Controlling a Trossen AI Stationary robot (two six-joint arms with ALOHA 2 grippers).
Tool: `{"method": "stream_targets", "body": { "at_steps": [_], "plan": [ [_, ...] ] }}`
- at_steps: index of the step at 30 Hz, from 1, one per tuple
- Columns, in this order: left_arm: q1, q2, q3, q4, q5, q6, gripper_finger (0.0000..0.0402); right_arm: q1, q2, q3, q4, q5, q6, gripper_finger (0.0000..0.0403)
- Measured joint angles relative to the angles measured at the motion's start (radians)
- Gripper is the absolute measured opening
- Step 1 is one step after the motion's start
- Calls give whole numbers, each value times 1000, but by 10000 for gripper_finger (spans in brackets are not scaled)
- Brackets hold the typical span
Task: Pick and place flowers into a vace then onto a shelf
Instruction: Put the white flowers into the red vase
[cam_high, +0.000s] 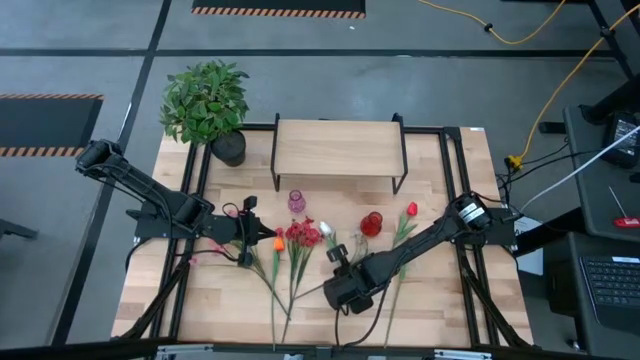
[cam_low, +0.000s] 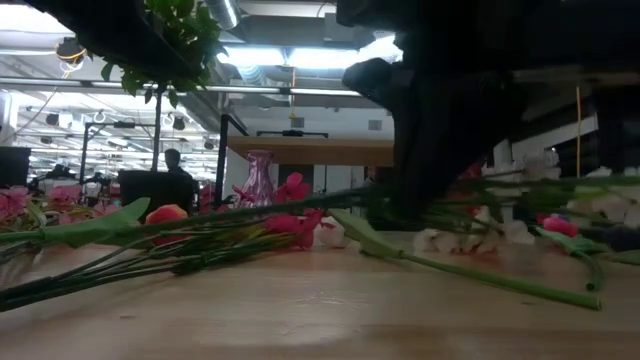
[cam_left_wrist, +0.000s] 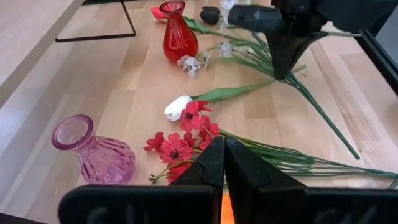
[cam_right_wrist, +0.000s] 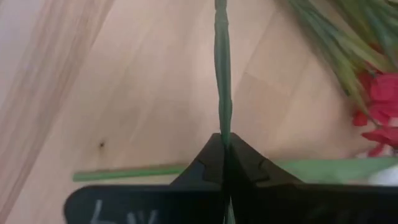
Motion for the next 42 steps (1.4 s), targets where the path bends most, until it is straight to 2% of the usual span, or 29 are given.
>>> {"method": "stream_targets", "body": {
  "at_steps": [6,20,29,32,42],
  "plan": [
    [0,0,0,1,0,0,4,0,0,107,-173,60,0,2],
    [0,0,0,8,0,0,13,0,-1,423,-435,64,-53,0],
    [0,0,0,33,0,0,26,1,-2,626,-624,188,-54,0],
    [0,0,0,63,0,0,32,-8,-2,653,-678,221,-69,0],
    [0,0,0,176,-22,0,56,-51,-6,643,-739,208,-155,0]
  ]
}}
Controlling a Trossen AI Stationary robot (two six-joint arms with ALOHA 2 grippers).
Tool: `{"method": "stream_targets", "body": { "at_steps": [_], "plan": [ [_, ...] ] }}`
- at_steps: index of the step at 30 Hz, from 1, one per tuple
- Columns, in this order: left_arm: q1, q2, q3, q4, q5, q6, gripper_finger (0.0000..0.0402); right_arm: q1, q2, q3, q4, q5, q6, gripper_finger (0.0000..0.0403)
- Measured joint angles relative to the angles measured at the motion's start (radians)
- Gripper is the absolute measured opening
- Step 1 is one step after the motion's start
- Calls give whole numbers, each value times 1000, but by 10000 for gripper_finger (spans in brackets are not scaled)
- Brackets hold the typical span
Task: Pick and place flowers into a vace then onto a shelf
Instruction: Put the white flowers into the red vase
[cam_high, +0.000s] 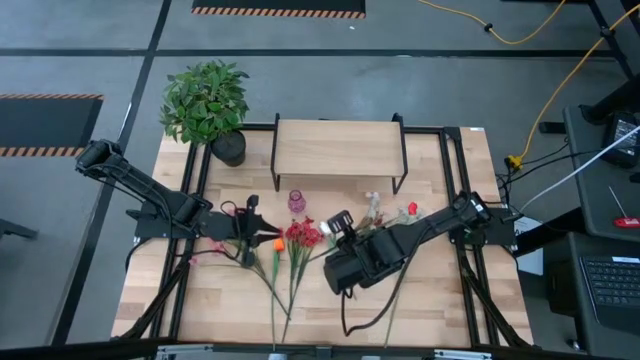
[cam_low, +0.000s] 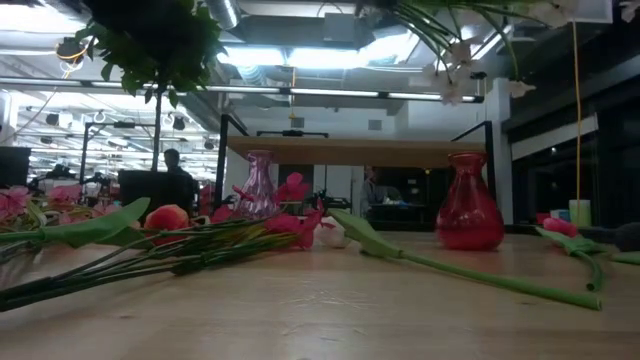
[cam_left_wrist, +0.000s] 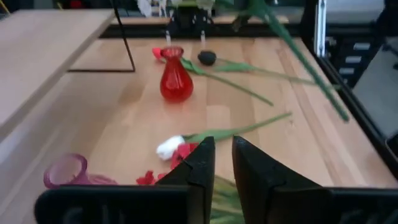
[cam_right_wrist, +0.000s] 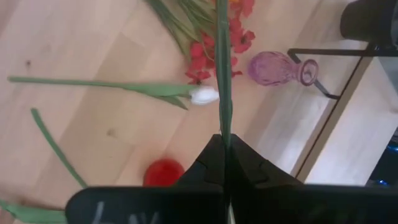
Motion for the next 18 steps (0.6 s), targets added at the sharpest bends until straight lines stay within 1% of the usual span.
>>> {"method": "stream_targets", "body": {
  "at_steps": [5,11,13,15,18],
  "plan": [
    [0,0,0,61,-56,0,97,-22,0,0,0,0,-11,0],
    [0,0,0,138,-57,0,168,-35,0,0,1,0,-27,0],
    [0,0,0,168,-41,-1,189,-42,0,0,2,1,-31,0],
    [4,1,0,188,9,-32,206,-52,0,0,2,3,-34,0],
    [26,24,15,203,51,-94,218,-66,0,0,3,4,-37,0]
  ]
}}
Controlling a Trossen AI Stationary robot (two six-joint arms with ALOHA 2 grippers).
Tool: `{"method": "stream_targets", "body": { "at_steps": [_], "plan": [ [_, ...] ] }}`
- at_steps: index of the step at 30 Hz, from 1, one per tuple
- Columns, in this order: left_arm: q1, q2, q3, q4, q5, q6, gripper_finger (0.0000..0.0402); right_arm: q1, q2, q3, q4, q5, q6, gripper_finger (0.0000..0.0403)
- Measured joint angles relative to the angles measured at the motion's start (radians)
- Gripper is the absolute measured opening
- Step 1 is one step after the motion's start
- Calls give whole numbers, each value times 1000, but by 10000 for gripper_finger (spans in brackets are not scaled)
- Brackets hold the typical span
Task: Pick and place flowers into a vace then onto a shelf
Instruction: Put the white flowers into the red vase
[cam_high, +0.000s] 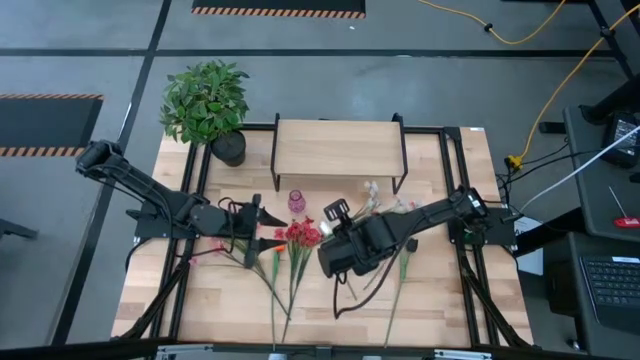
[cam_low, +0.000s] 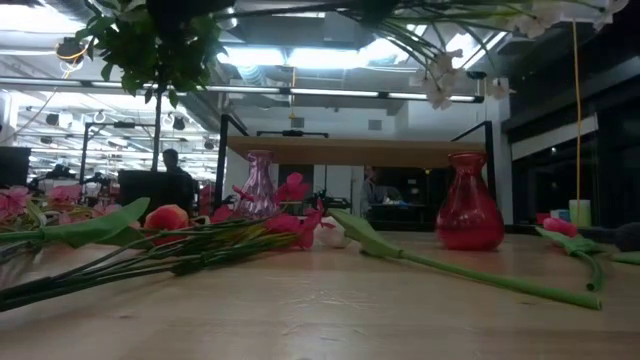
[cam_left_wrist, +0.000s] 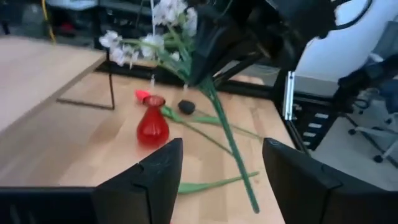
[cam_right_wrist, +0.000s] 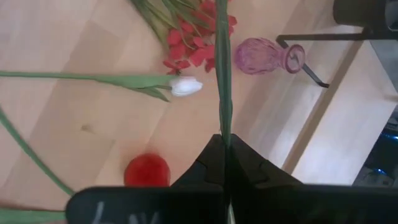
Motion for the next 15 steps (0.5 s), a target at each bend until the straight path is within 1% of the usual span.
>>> {"method": "stream_targets", "body": {
  "at_steps": [3,8,12,15],
  "plan": [
    [32,54,57,-40,35,-11,217,-13,0,0,6,0,-14,0],
    [94,169,198,-178,150,5,216,-27,0,0,19,0,-18,0],
    [135,245,309,-279,190,6,216,-27,0,0,18,0,-21,0],
    [158,286,369,-305,244,6,215,-27,0,0,18,-1,-20,0]
  ]
}}
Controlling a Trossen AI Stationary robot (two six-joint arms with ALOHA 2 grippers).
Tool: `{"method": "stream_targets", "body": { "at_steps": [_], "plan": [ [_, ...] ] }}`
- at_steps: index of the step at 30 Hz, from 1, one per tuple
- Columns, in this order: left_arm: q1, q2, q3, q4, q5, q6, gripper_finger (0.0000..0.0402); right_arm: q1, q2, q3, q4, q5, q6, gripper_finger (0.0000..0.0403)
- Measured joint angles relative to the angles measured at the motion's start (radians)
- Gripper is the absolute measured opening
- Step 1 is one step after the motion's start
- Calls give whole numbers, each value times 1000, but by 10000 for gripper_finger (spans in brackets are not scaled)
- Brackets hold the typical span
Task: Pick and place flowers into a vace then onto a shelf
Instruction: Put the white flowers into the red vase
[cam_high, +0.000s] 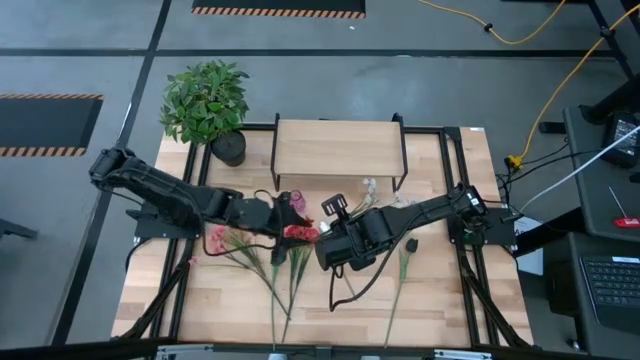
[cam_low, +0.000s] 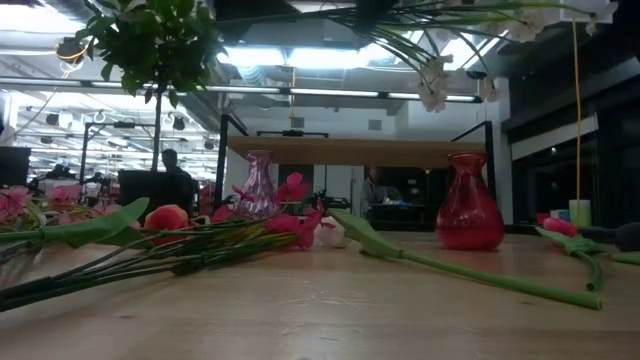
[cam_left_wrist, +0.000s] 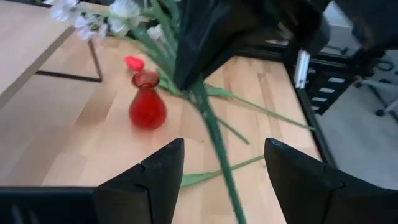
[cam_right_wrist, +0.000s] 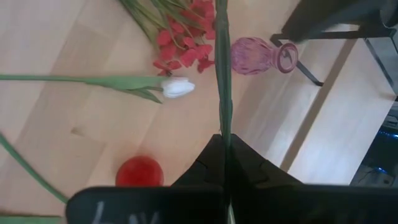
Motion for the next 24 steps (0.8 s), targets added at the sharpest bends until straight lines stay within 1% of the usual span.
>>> {"method": "stream_targets", "body": {
  "at_steps": [3,6,14,24],
  "plan": [
    [14,28,44,1,48,0,214,0,0,0,0,0,0,0],
    [24,57,63,-1,68,-1,214,0,0,0,0,0,1,0],
    [41,126,84,1,67,-3,212,0,0,0,14,0,1,0],
    [74,131,86,16,66,-2,212,8,0,0,18,-1,2,0]
  ]
}}
